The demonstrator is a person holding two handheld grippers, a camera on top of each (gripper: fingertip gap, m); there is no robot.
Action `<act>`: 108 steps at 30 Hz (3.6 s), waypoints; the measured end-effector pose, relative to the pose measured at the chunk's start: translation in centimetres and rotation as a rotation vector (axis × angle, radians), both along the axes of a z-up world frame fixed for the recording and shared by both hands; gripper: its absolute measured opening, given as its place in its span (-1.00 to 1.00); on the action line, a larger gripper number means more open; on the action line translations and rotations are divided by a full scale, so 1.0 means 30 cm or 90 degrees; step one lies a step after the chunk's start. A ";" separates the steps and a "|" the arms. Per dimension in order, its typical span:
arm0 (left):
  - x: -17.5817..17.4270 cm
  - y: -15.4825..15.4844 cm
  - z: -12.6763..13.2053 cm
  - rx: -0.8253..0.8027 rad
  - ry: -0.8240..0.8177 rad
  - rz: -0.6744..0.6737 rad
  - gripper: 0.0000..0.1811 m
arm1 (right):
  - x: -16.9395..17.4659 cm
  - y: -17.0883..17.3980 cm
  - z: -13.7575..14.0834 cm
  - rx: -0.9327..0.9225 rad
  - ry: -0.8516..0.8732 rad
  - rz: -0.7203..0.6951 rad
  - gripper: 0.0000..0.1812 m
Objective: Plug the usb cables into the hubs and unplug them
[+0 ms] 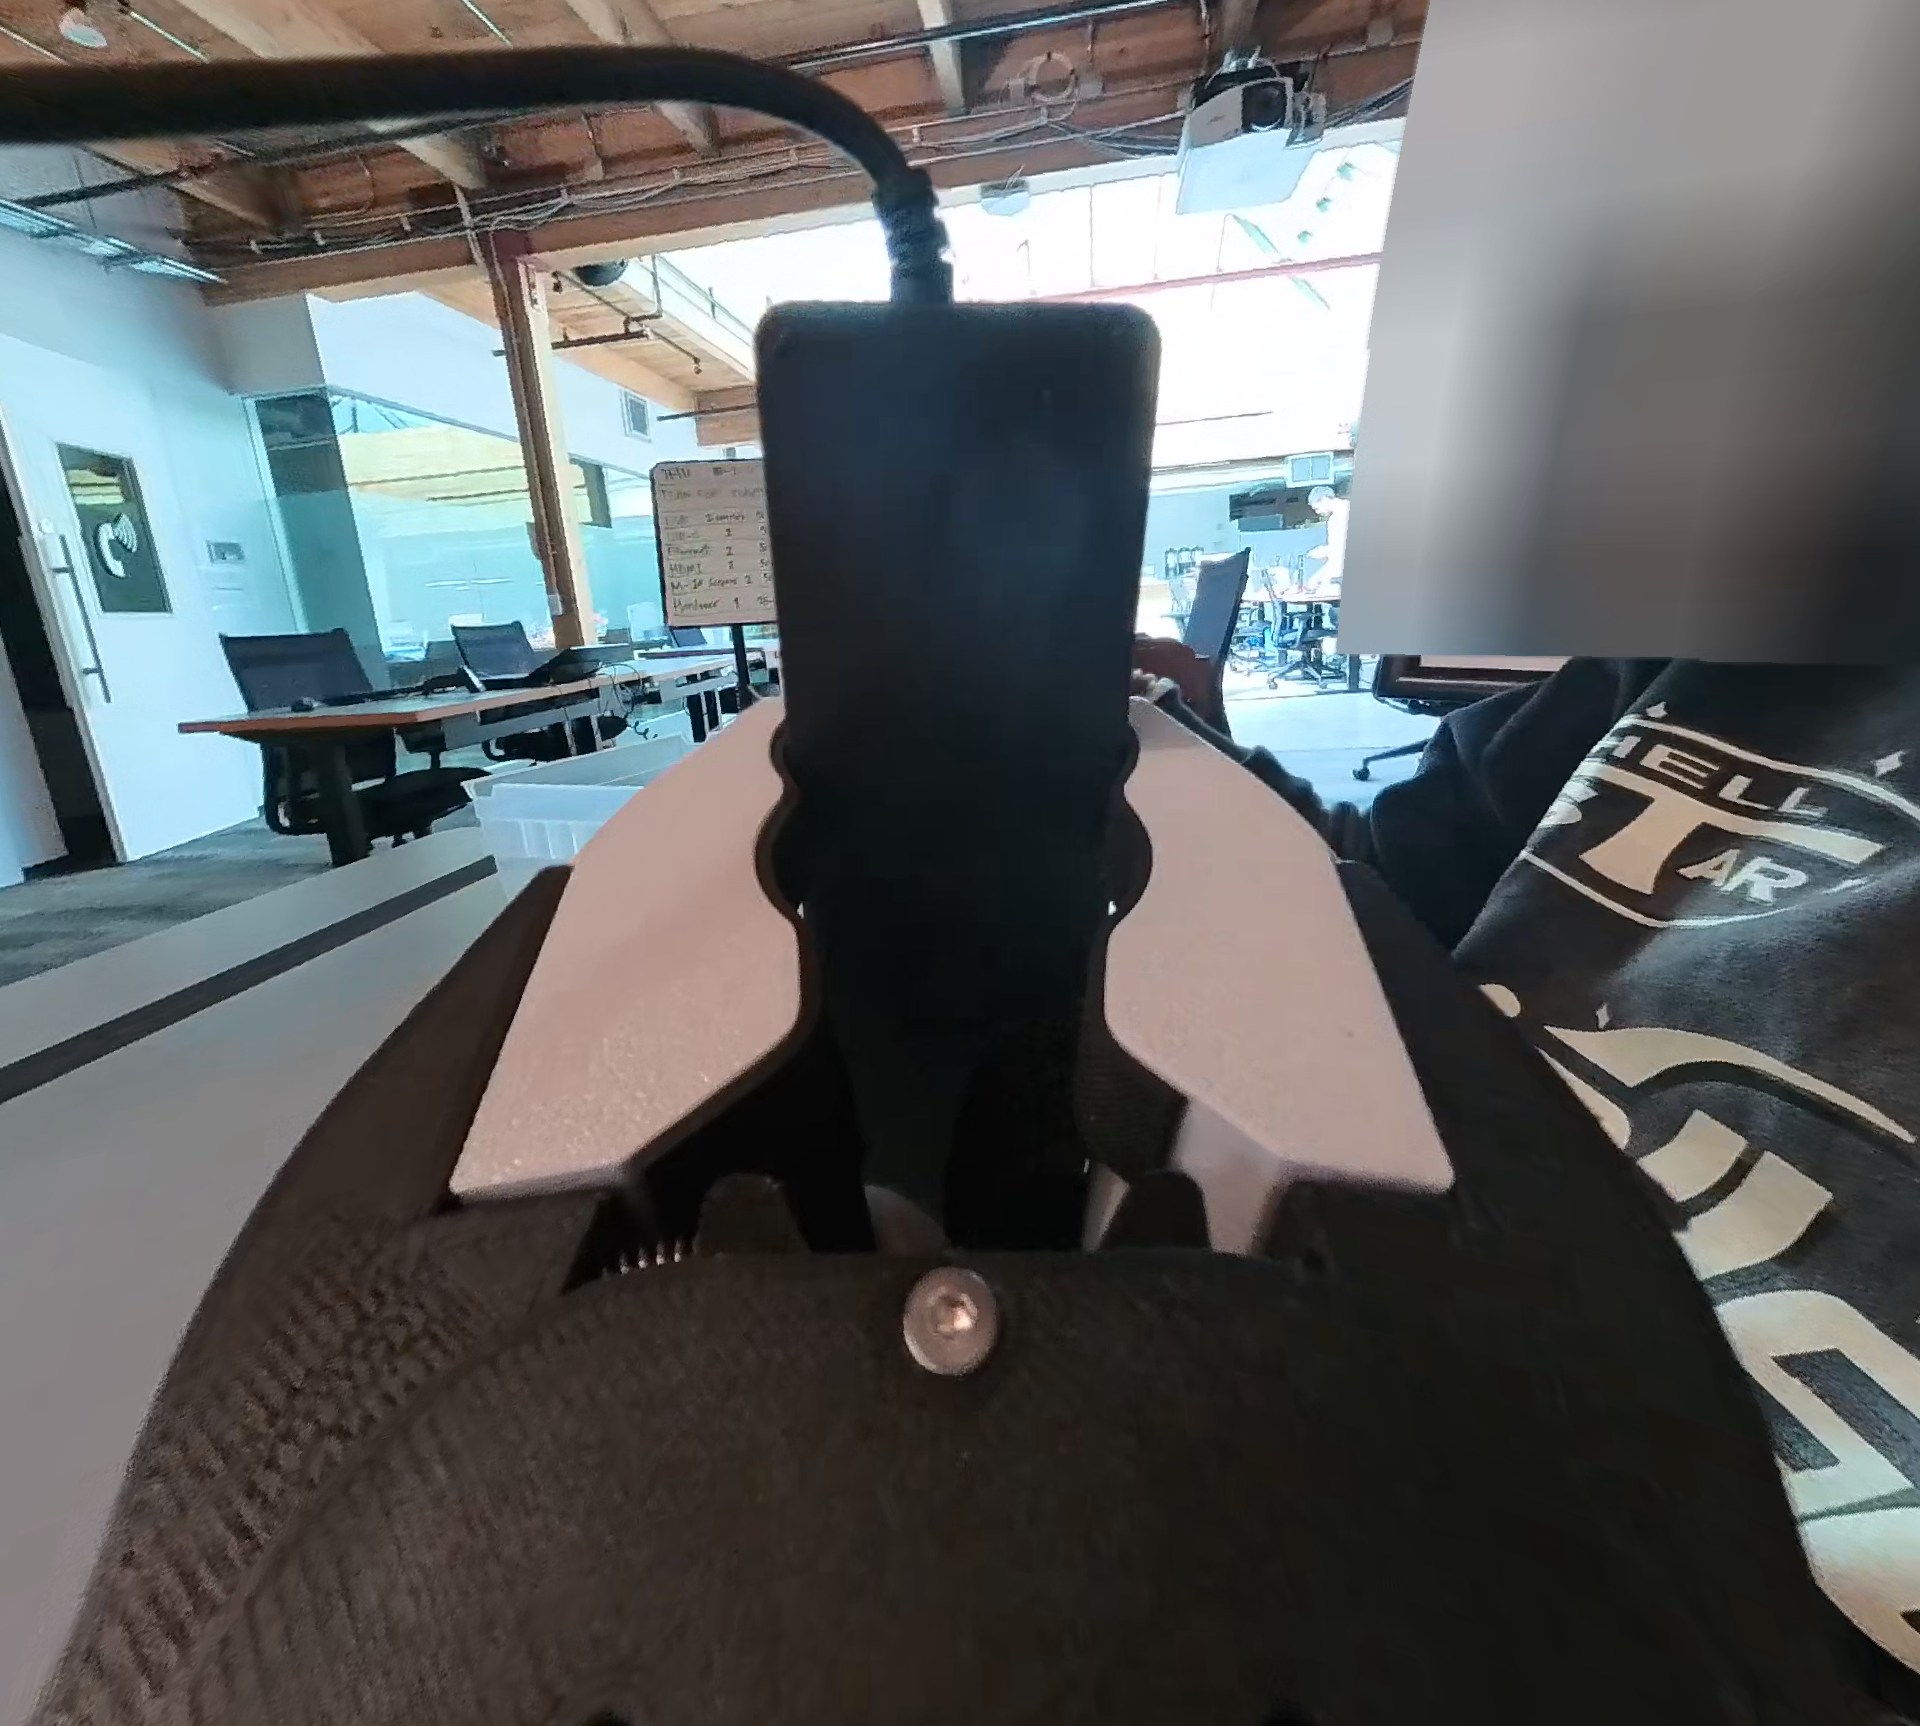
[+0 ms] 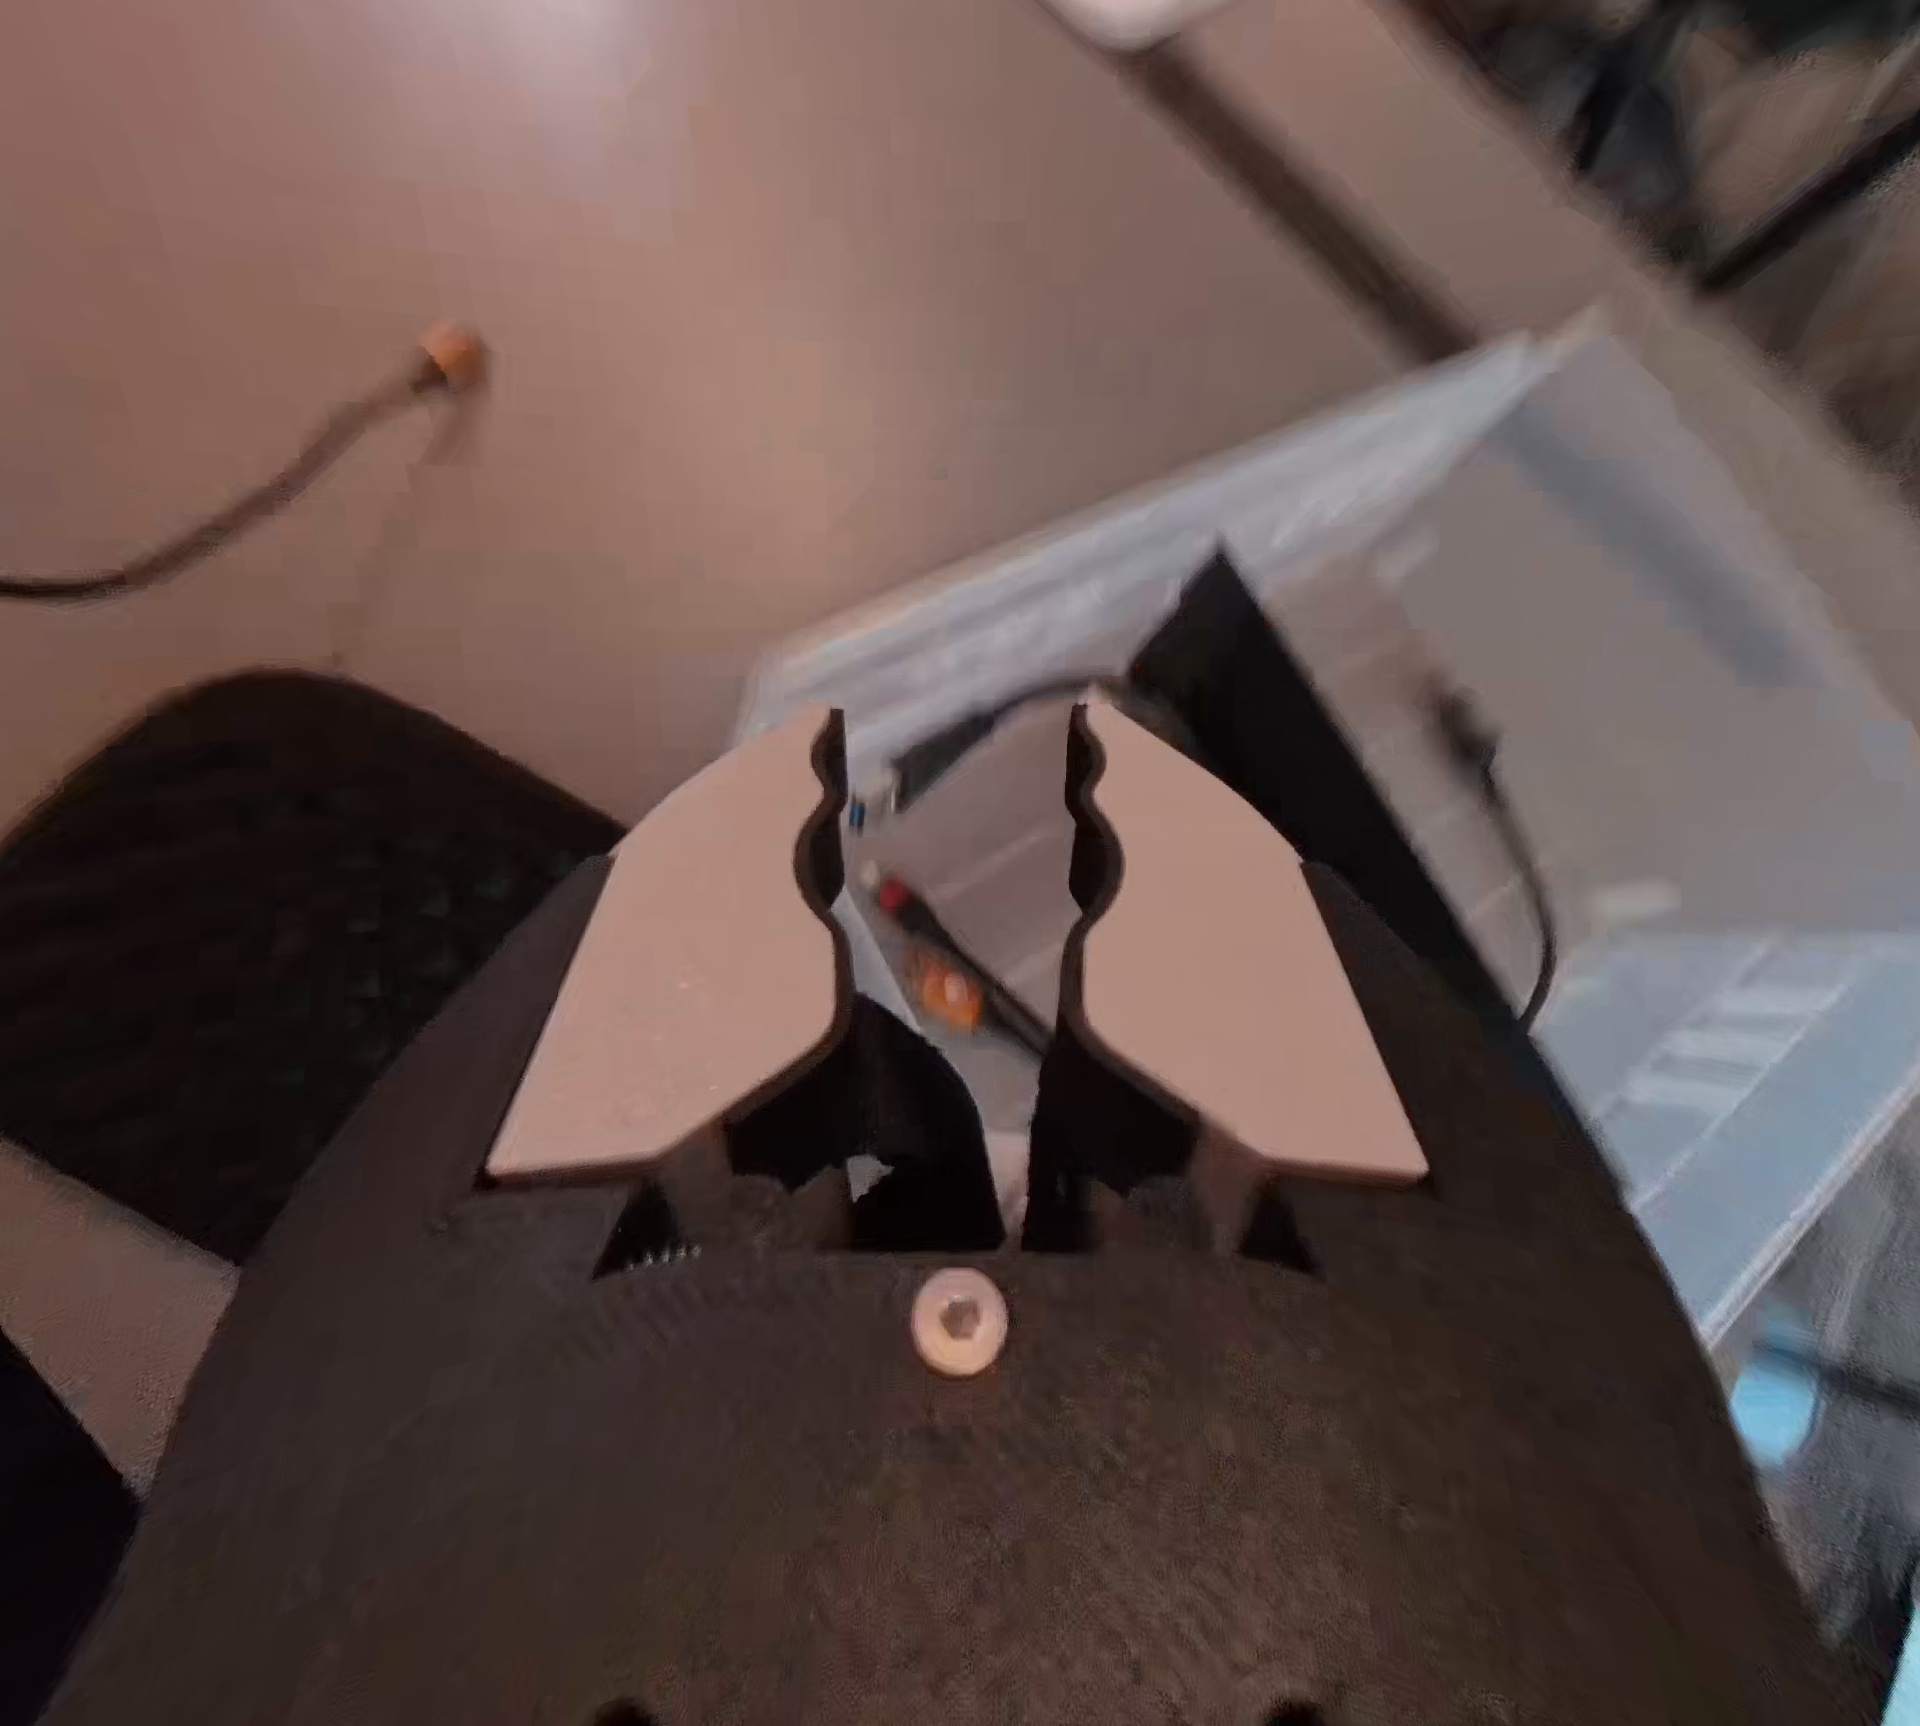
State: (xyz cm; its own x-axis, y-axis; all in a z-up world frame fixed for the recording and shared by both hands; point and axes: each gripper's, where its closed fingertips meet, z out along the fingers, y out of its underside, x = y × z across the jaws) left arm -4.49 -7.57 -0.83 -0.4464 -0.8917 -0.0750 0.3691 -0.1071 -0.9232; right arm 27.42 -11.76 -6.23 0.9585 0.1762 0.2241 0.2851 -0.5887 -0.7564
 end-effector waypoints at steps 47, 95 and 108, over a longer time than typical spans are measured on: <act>0.024 0.006 -0.071 0.065 0.094 0.039 -0.31 | -0.825 0.135 0.103 0.172 0.125 0.524 -0.83; 0.166 0.148 -0.323 0.236 0.392 0.350 -0.31 | -0.049 -0.169 0.577 0.664 0.003 0.051 -0.83; 0.169 0.151 -0.330 0.244 0.398 0.356 -0.31 | 0.025 -0.067 0.471 0.642 0.036 0.078 -0.84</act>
